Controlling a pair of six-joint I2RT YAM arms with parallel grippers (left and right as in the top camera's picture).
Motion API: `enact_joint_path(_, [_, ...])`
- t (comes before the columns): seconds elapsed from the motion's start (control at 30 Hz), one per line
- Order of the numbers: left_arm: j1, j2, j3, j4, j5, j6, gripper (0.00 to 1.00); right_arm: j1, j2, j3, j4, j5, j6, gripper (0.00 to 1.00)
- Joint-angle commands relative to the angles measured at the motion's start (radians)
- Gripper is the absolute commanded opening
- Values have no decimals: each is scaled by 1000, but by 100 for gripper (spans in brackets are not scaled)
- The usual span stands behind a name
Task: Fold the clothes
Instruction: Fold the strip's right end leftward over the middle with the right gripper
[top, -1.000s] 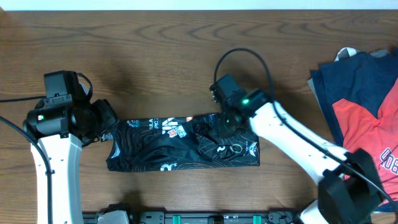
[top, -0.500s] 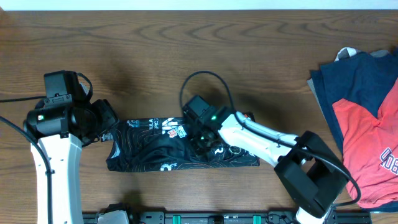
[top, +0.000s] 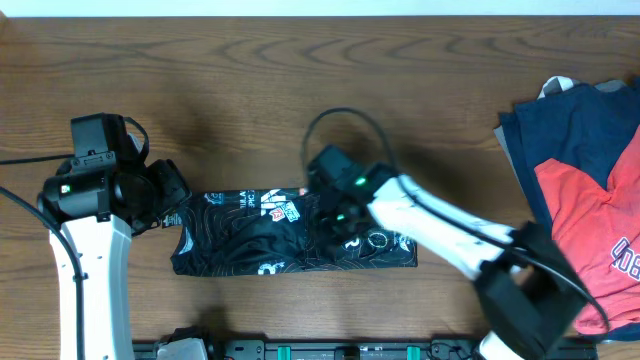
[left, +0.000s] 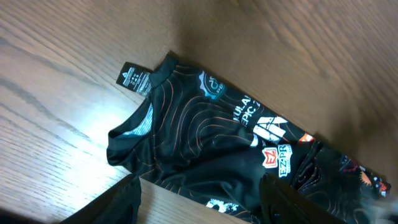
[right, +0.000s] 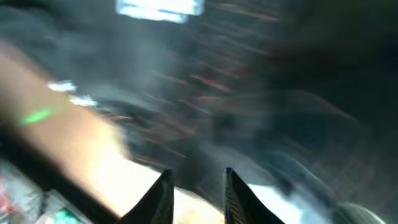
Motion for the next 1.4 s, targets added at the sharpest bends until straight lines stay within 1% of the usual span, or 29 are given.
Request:
enact_joint_path(0.0, [5, 2, 5, -3, -3, -9, 63, -72, -73, 12, -93, 310, 185, 29])
enact_joint_path(0.03, [5, 2, 5, -3, -3, -9, 63, -90, -78, 12, -118, 328, 193, 34])
enact_joint_path(0.07, [5, 2, 5, -3, -3, -9, 63, -123, -80, 12, -151, 341, 188, 46])
enact_joint_path(0.1, [5, 2, 5, -3, -3, -9, 63, -151, -79, 11, -171, 340, 163, 48])
enact_joint_path(0.23, [5, 2, 5, -3, -3, -9, 63, -240, -68, -36, -186, 291, 78, 48])
enact_joint_path(0.37, [5, 2, 5, -3, -3, -9, 63, -283, -66, -121, -140, 272, 69, 49])
enact_joint_path(0.47, [5, 2, 5, -3, -3, -9, 63, -304, -66, -183, -67, 227, 67, 48])
enact_joint_path(0.53, [5, 2, 5, -2, -3, -9, 63, -313, -66, -217, -11, 151, 31, 48])
enact_joint_path(0.6, [5, 2, 5, -3, -3, -9, 63, -317, -66, -246, 47, 78, -1, 49])
enact_joint_path(0.67, [5, 2, 5, -3, -3, -9, 63, -312, -66, -273, 101, 45, -2, 53])
enact_joint_path(0.73, [5, 2, 5, -3, -3, -9, 63, -307, -66, -294, 145, 29, -2, 52])
enact_joint_path(0.87, [5, 2, 5, -3, -3, -9, 63, -304, -66, -329, 177, 33, 29, 45])
enact_joint_path(0.93, [5, 2, 5, -3, -3, -9, 63, -307, -66, -338, 175, 53, 49, 38])
enact_joint_path(0.97, [5, 2, 5, -3, -3, -9, 63, -310, -66, -343, 172, 71, 57, 33])
enact_joint_path(1.0, [5, 2, 5, -3, -3, -9, 63, -312, -66, -343, 164, 84, 63, 22])
enact_joint_path(1.03, [5, 2, 5, -3, -3, -9, 63, -316, -66, -343, 156, 94, 63, 9])
enact_joint_path(1.07, [5, 2, 5, -3, -3, -9, 63, -318, -66, -343, 152, 102, 64, 1])
enact_joint_path(1.2, [5, 2, 5, -3, -3, -9, 63, -326, -66, -343, 139, 184, 124, 1])
enact_joint_path(1.37, [5, 2, 5, -3, -3, -9, 63, -388, -66, -331, 86, 317, 186, 1])
